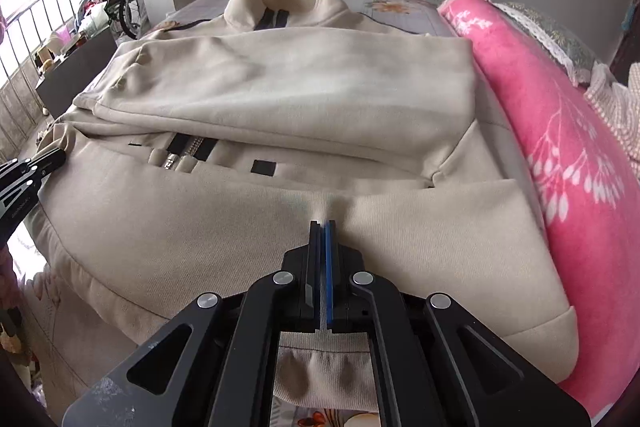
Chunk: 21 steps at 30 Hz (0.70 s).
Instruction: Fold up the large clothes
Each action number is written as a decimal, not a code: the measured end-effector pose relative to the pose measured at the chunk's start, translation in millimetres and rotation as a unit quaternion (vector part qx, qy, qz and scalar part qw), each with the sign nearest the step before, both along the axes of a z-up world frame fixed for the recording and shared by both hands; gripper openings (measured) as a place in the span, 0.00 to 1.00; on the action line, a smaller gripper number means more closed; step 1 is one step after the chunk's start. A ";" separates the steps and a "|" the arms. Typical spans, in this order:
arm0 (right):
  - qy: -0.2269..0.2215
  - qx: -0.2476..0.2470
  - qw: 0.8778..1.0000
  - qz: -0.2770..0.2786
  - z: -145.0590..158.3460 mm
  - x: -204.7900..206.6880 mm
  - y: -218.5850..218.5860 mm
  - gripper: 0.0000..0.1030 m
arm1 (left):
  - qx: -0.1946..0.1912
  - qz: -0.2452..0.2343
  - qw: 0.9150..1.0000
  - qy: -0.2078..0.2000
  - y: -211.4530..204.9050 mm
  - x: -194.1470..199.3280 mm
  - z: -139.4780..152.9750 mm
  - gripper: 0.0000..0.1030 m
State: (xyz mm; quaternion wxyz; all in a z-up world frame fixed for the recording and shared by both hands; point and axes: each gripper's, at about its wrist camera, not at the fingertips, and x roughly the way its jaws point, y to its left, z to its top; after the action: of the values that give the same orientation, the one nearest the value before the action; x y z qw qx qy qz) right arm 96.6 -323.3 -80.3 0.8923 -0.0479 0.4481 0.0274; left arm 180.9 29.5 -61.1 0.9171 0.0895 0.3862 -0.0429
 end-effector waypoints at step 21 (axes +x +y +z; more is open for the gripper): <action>-0.051 0.029 0.998 -0.010 32.7 -3.7 -6.6 0.13 | 0.039 0.009 0.999 0.004 -9.1 13.6 -1.9 0.03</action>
State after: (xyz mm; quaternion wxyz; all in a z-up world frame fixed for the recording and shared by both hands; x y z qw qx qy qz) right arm 92.9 -329.9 -47.6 0.9153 -0.0187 0.4013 0.0287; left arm 194.5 20.5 -63.0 0.9117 0.1216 0.3919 -0.0197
